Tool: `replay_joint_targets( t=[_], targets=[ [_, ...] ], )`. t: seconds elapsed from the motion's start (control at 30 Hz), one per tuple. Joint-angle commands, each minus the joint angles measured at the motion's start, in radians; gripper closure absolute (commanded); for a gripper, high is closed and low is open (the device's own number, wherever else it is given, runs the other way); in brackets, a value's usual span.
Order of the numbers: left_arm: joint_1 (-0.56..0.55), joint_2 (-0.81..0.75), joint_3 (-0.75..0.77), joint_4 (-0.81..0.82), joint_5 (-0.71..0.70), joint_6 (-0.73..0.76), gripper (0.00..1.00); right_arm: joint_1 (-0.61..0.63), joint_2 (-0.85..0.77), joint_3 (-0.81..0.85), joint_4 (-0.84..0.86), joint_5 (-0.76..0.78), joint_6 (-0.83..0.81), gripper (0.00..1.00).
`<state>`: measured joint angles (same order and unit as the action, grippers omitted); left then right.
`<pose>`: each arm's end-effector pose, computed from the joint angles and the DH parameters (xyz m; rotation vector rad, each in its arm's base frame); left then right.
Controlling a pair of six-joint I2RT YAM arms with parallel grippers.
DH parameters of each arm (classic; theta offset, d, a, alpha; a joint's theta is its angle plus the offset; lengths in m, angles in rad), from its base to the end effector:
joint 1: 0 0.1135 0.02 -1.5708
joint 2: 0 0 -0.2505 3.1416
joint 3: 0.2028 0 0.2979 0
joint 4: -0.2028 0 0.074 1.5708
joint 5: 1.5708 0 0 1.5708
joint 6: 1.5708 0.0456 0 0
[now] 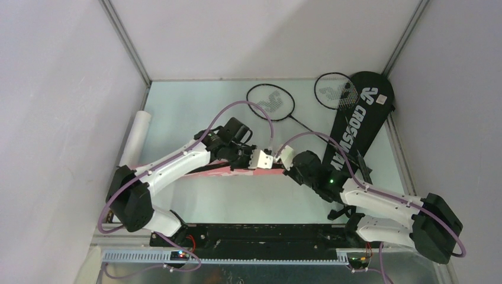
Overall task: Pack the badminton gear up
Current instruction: Zip the racket bag at the center of the board.
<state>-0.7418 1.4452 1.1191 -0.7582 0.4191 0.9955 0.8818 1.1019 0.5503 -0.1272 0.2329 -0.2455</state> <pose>0.2369 -0.2423 0.2232 2.0517 1.5578 -0.4619 0.1854 0.2086 0.1608 -1.0840 1.9481 0.0856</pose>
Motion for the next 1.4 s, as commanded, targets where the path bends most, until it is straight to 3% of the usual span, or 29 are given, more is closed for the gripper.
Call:
replay_joint_targets(
  t=[0.0,0.27,0.37,0.57,0.63,0.73,0.93,1.03,1.13,1.2,1.23,1.3,1.37],
  targets=[
    [0.055,-0.045,0.001,-0.042,-0.083,-0.004,1.0,-0.051,0.042,0.075,-0.276,0.249,0.168,1.0],
    [0.135,-0.063,-0.016,-0.051,-0.104,0.043,1.0,-0.177,0.121,0.112,-0.323,0.322,0.115,1.0],
    [0.143,-0.063,-0.018,-0.035,-0.119,0.031,1.0,-0.206,0.153,0.134,-0.328,0.281,0.101,1.0],
    [0.145,-0.039,0.011,-0.072,-0.033,0.023,1.0,-0.092,0.209,0.155,-0.225,0.152,-0.023,1.0],
    [0.142,-0.025,0.031,-0.101,0.01,0.023,1.0,-0.059,0.239,0.158,-0.175,0.127,-0.042,0.97],
    [0.141,-0.006,0.053,-0.128,0.031,0.018,1.0,-0.024,0.288,0.181,-0.139,0.159,-0.015,0.84],
    [0.136,-0.002,0.05,-0.131,0.021,0.016,1.0,0.012,0.35,0.207,-0.134,0.262,0.05,0.85],
    [0.135,0.0,0.049,-0.132,0.022,0.014,1.0,0.025,0.352,0.213,-0.128,0.301,0.071,0.69],
    [0.135,0.004,0.048,-0.128,0.021,0.01,1.0,0.043,0.35,0.212,-0.12,0.327,0.085,0.6],
    [0.135,0.006,0.048,-0.133,0.026,0.011,1.0,0.046,0.353,0.212,-0.112,0.329,0.098,0.68],
    [0.134,0.006,0.048,-0.133,0.027,0.012,1.0,0.047,0.355,0.212,-0.108,0.326,0.1,0.77],
    [0.135,0.004,0.045,-0.135,0.029,0.012,1.0,0.05,0.36,0.213,-0.082,0.325,0.1,0.81],
    [0.135,0.002,0.039,-0.128,0.032,0.006,1.0,0.063,0.364,0.214,-0.064,0.331,0.097,0.78]
  ],
)
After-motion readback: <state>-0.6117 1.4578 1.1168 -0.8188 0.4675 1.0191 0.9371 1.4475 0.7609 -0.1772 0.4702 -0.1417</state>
